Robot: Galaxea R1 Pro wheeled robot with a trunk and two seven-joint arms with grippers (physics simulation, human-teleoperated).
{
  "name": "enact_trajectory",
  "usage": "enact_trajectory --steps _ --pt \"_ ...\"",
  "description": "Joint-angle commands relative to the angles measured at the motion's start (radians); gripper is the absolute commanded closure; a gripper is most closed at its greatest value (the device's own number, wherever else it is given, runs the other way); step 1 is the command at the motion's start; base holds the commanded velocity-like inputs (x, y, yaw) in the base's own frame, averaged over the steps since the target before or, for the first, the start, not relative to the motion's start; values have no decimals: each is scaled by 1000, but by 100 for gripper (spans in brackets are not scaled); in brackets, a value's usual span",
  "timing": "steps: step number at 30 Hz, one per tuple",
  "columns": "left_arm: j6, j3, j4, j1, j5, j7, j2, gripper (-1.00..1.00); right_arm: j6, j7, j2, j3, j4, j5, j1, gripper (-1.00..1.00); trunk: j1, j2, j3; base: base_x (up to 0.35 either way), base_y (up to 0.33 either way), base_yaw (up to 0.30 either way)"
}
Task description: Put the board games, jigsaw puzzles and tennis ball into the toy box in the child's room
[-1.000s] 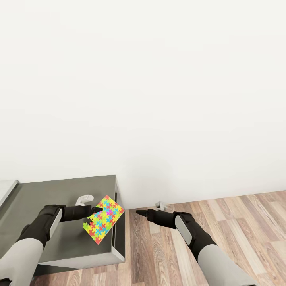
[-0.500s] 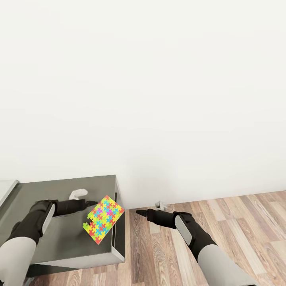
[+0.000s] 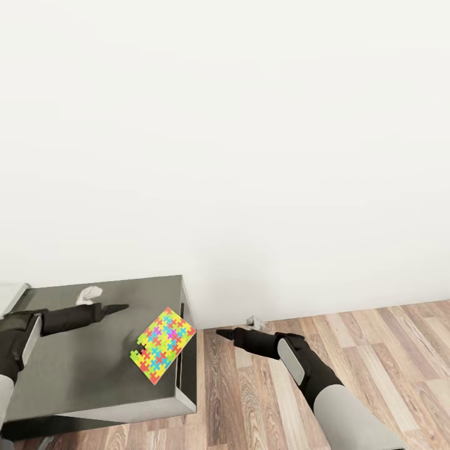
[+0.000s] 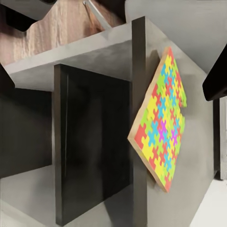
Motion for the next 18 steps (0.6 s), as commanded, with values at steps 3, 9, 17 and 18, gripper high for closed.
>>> enact_trajectory --steps 3,9,17,18 --pt "10 18 -1 2 -9 -178 22 -100 7 0 -4 -2 -1 -10 0 -100 1 -2 -2 0 0 0" --pt "11 49 -10 16 1 -388 38 -100 1 1 -4 -2 -3 -12 5 -100 1 -2 -2 0 0 0" --pt "13 80 -32 96 134 -388 39 -100 1 2 -3 -4 -3 -13 5 -100 1 -2 -2 0 0 0" --pt "16 81 -39 103 145 -388 40 -100 1 2 -4 -4 -3 -13 6 -100 1 -2 -2 0 0 0"
